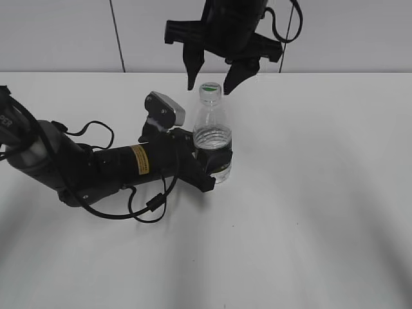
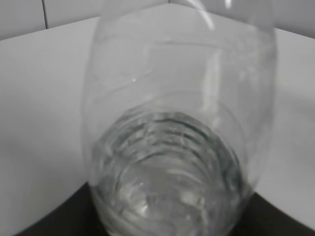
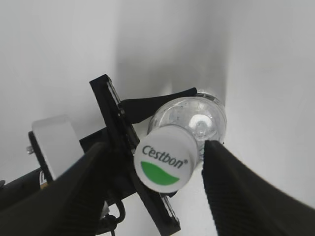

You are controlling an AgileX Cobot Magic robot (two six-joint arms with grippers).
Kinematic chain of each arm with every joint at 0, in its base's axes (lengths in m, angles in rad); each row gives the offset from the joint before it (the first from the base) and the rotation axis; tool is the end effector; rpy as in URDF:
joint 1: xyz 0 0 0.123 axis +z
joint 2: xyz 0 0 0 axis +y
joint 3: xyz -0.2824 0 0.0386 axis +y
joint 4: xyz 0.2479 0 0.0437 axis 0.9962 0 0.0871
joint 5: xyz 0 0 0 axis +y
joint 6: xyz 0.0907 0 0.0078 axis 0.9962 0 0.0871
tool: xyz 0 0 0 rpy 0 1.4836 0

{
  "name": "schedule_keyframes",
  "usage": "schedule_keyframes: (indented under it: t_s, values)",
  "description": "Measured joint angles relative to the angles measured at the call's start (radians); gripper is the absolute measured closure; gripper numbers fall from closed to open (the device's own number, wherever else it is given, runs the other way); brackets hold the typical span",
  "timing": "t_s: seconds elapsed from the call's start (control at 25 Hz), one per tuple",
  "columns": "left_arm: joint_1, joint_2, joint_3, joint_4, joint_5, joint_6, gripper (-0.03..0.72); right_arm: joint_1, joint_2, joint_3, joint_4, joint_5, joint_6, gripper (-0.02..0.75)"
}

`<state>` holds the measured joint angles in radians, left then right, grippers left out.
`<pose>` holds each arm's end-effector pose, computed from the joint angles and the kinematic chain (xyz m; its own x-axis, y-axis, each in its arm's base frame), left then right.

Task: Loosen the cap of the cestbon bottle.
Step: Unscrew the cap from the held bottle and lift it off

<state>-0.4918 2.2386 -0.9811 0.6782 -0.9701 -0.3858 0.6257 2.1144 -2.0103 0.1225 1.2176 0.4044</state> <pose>0.3278 -0.2290 0.0738 -0.2432 0.1706 -0.9549 0.8478 0.5157 -0.1238 0.3668 0.2779 0.2771 -0.9542 -0.1597 -0.2529 -0.2221 0.9447 0.2411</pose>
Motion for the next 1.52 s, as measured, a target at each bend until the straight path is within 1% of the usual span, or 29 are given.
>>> schedule_keyframes:
  t_s: [0.24,0.48,0.72,0.88,1.04,1.28,1.52]
  values:
    - [0.0,0.0,0.0,0.0,0.0,0.0,0.328,0.0,0.032,0.0,0.006,0.0,0.01,0.281]
    - [0.0,0.0,0.0,-0.003,0.0,0.0,0.328,0.0,0.032,0.0,0.0,0.003,0.012,0.384]
    - [0.0,0.0,0.0,-0.004,0.001,0.0,0.33,0.0,0.032,0.0,-0.004,0.006,0.007,0.418]
    - [0.0,0.0,0.0,-0.004,0.003,0.0,0.331,0.0,0.032,0.0,-0.004,0.006,-0.048,0.418]
    - [0.0,0.0,0.0,-0.002,0.004,0.0,0.334,0.0,0.032,0.0,-0.002,0.006,-0.225,0.42]
    - [0.0,0.0,0.0,0.0,0.003,0.0,0.335,0.0,0.032,0.0,0.008,0.005,-0.57,0.423]
    - [0.0,0.0,0.0,0.015,0.002,0.0,0.335,0.0,0.032,0.0,0.013,0.005,-0.812,0.426]
